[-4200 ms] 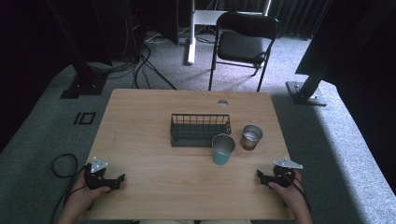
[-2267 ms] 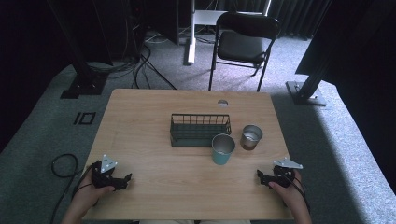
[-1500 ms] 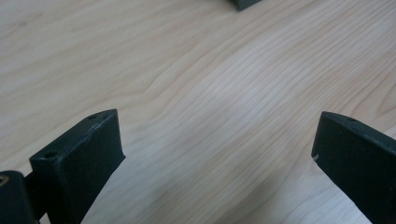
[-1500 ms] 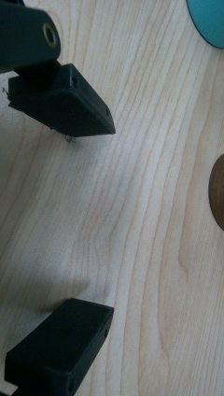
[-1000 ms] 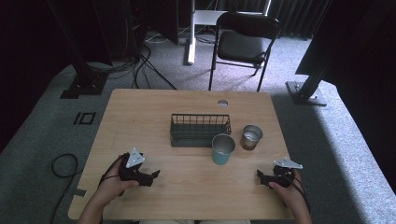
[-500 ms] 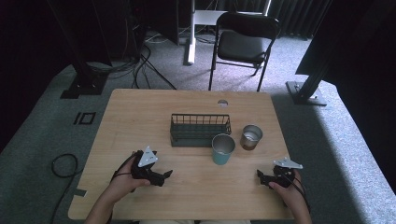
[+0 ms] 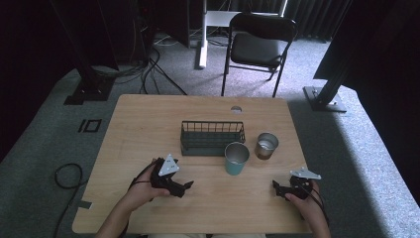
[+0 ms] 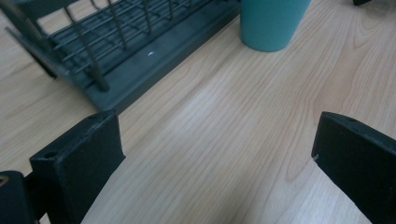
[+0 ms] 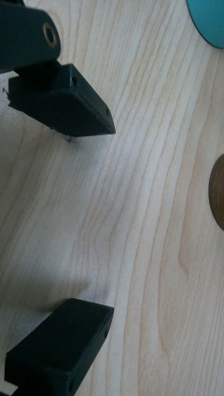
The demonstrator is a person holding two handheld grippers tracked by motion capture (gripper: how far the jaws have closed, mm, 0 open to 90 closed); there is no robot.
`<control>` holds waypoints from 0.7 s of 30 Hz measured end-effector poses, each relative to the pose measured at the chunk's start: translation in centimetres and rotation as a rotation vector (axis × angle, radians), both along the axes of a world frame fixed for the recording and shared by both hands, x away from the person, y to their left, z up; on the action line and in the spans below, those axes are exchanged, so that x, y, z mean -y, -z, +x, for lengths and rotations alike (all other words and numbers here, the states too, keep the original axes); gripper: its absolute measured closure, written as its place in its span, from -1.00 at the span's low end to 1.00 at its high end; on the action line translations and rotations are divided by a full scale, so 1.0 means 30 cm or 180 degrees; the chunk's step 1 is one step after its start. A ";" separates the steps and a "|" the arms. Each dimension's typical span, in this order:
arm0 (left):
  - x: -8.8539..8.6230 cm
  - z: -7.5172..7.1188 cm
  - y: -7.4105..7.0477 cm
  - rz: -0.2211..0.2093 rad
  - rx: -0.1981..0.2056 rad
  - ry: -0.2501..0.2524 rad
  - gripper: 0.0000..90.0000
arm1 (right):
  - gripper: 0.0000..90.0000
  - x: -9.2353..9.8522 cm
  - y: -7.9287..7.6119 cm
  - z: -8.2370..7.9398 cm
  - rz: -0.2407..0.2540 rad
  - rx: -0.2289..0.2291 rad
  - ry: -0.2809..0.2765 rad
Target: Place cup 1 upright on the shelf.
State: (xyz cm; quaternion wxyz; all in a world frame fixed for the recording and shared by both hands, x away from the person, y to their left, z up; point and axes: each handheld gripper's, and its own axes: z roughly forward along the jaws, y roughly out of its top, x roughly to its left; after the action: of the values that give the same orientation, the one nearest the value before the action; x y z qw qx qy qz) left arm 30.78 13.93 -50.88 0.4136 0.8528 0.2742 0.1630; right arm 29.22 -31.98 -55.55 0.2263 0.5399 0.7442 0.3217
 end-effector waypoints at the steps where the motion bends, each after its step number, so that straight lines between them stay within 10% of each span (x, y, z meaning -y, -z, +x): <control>1: 0.009 0.002 -0.002 -0.0018 0.0009 0.0007 -0.95 | -0.75 0.000 0.000 0.000 0.0000 0.0000 0.0000; 21: 0.146 0.038 -0.011 -0.0052 0.0033 0.0231 -0.95 | -0.75 0.000 0.000 0.000 0.0001 0.0000 0.0000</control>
State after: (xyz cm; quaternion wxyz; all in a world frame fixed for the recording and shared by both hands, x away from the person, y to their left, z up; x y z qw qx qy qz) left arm 31.91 9.55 -50.53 0.4276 0.8578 0.2423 0.1501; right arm 29.22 -31.98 -55.56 0.2262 0.5400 0.7441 0.3218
